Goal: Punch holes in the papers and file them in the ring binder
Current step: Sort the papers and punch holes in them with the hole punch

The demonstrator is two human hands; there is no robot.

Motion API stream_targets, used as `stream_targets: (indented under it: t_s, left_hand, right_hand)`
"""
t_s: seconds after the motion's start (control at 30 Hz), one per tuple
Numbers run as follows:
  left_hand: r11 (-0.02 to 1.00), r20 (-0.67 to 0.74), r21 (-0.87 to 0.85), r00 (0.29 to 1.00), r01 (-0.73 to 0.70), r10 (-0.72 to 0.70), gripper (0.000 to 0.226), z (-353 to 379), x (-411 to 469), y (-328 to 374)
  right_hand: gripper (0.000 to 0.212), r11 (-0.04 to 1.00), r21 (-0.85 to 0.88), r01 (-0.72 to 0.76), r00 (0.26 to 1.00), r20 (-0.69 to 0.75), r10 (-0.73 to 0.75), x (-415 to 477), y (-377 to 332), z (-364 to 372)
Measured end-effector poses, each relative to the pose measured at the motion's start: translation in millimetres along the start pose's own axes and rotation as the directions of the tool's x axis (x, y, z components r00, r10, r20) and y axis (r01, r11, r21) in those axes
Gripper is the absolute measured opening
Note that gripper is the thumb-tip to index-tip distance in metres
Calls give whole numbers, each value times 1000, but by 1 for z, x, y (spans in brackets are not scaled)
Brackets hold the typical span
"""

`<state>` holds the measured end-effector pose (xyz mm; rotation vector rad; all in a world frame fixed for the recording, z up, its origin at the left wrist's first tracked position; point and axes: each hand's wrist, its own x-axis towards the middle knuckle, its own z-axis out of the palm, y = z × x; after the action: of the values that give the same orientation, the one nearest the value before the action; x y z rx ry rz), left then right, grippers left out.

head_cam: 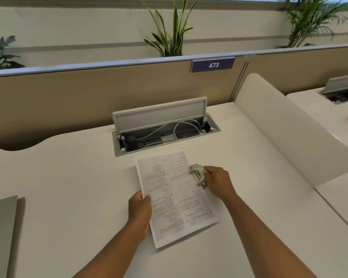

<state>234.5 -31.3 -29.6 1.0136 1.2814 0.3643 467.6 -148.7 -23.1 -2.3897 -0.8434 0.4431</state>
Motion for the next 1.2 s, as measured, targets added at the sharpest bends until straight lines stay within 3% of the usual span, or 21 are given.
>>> stream_targets:
  t_s: [0.63,0.77,1.0,1.1,1.2]
  left_hand:
    - [1000,-12,-27,1000,-8,8,29,6,2,4]
    - [999,-9,-44,1000,14,-15,29,7,5,3]
    - [999,-10,-41,1000,5,-6,29,11,4,2]
    - [1000,-17,-29,1000,-2,1,29,10,4,3]
    - [1000,-17,-26,1000,-4,3,29,11,4,3]
  right_hand:
    - [27,998,62,-22,999,29,21,-2,2,5]
    - [41,999,48,-18,999,28,17,-3,-1,5]
    - [41,996,66,-60,996,71,55,0,-4,2]
    - [28,995,90,-44,997,61,38,3,-6,0]
    - [38,996,58,-68,996,56,65,7,-7,-2]
